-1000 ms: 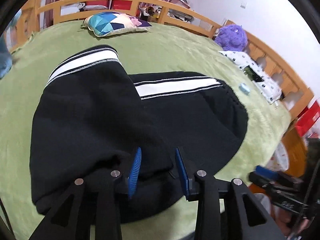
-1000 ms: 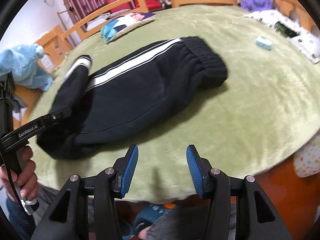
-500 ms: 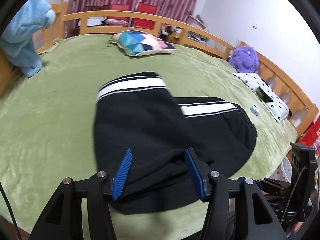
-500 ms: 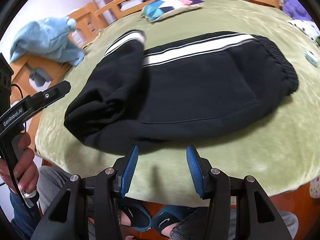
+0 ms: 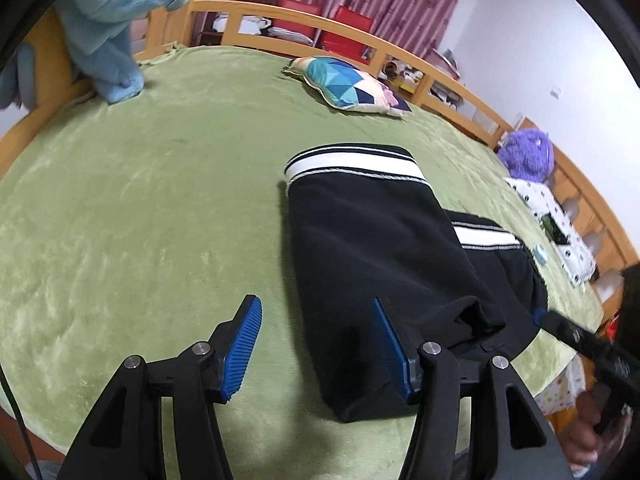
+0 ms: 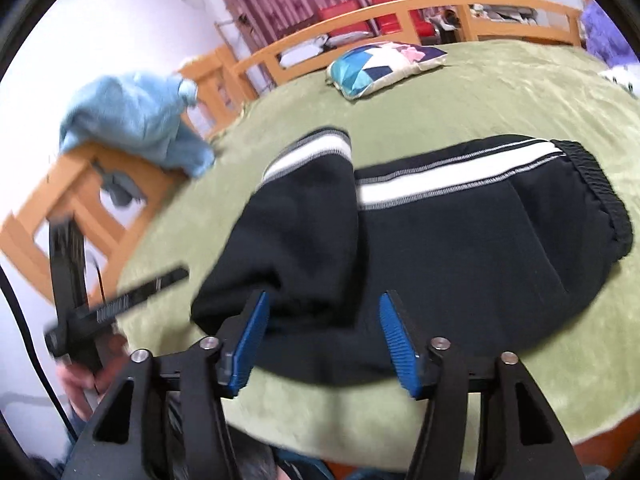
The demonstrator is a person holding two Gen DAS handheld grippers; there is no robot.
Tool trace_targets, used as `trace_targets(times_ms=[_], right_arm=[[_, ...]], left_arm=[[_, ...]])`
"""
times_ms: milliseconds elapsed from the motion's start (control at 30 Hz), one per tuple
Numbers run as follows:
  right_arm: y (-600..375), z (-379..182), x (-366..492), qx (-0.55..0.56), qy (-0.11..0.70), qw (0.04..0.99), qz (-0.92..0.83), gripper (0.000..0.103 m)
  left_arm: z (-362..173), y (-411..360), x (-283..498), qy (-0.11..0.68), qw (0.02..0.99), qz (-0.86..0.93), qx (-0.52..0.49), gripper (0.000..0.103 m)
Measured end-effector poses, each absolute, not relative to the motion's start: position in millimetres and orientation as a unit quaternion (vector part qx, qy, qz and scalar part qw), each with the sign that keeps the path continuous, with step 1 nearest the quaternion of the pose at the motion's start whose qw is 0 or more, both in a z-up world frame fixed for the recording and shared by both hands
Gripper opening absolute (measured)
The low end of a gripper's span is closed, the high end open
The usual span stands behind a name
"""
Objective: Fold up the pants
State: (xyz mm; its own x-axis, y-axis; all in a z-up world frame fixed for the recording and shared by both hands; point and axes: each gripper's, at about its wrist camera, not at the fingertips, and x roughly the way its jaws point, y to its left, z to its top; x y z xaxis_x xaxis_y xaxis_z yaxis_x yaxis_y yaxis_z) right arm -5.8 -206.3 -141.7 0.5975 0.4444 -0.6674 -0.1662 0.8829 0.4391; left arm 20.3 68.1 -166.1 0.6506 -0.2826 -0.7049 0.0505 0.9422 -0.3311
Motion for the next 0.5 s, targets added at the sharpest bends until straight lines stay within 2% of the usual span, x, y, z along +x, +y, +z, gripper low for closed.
trace_targets(times_ms=[133, 233, 267, 300, 400, 500], right_arm=[[-203, -167, 43, 0.204, 0.424, 0.87, 0.148, 0.064], [-194, -204, 83, 0.243, 0.472, 0.835, 0.147, 0.061], [-190, -211, 91, 0.252, 0.48, 0.825, 0.159, 0.04], [-181, -216, 99, 0.251, 0.491, 0.814, 0.184, 0.025], [-162, -194, 94, 0.164, 0.455, 0.851, 0.204, 0.016], [-194, -150, 78, 0.18, 0.39, 0.876, 0.22, 0.014]], left_arm=[[-176, 81, 20, 0.409, 0.892, -0.096, -0.17, 0.055], [-183, 89, 19, 0.414, 0.886, -0.1, -0.181, 0.055], [-185, 90, 19, 0.415, 0.886, -0.098, -0.181, 0.055], [-186, 91, 19, 0.417, 0.886, -0.096, -0.18, 0.055], [-189, 89, 21, 0.42, 0.885, -0.095, -0.179, 0.055], [-189, 83, 26, 0.423, 0.884, -0.096, -0.173, 0.055]])
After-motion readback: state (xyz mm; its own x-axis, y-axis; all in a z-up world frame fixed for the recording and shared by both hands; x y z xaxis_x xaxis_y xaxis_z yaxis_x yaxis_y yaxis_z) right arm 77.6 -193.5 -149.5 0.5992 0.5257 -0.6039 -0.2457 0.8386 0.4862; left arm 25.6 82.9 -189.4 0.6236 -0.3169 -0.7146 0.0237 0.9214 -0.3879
